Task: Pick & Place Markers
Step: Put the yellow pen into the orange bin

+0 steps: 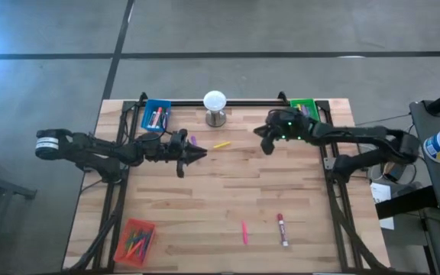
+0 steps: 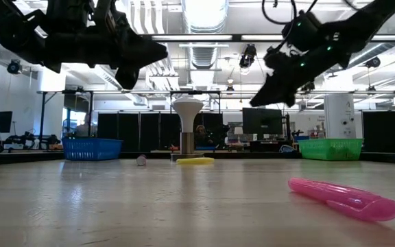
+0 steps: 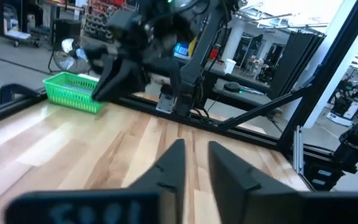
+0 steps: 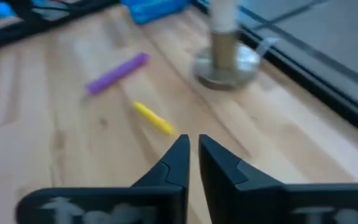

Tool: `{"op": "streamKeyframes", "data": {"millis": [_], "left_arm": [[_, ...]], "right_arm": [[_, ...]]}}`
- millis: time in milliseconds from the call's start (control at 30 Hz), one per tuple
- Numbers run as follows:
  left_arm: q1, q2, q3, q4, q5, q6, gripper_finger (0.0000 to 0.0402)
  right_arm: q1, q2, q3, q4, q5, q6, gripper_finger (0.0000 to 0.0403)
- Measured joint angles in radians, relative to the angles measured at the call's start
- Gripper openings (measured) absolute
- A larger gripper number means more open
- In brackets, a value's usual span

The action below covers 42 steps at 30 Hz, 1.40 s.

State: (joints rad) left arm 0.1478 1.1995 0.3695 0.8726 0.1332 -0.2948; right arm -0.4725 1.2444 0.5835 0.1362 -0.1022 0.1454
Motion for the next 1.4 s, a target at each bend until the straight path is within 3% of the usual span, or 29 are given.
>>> {"op": "streamKeyframes", "data": {"millis": [133, 400, 600, 1133, 1400], "left_arm": [[0.001, -0.001, 0.002, -0.005, -0.001, 0.003, 0.0008], [0.001, -0.001, 0.002, -0.058, -0.031, 0.012, 0.0001], [0.001, -0.002, 0.001, -0.091, -0.031, 0.012, 0.0001], [0.001, -0.002, 0.001, -0.120, -0.031, -0.019, 0.0000], [0.001, -0.002, 0.000, -0.158, -0.059, -0.061, 0.0001]], "right_arm": [[0.003, 0.140, 0.017, 0.115, -0.100, -0.035, 0.0065], [0.005, 0.410, 0.185, 0.132, -0.165, -0.154, 0.0134], [0.005, 0.548, 0.299, 0.127, -0.183, -0.214, 0.0159], [0.015, 0.802, 0.538, -0.080, -0.214, -0.348, 0.0121], [0.037, 0.824, 0.580, -0.167, -0.204, -0.362, 0.0064]]}}
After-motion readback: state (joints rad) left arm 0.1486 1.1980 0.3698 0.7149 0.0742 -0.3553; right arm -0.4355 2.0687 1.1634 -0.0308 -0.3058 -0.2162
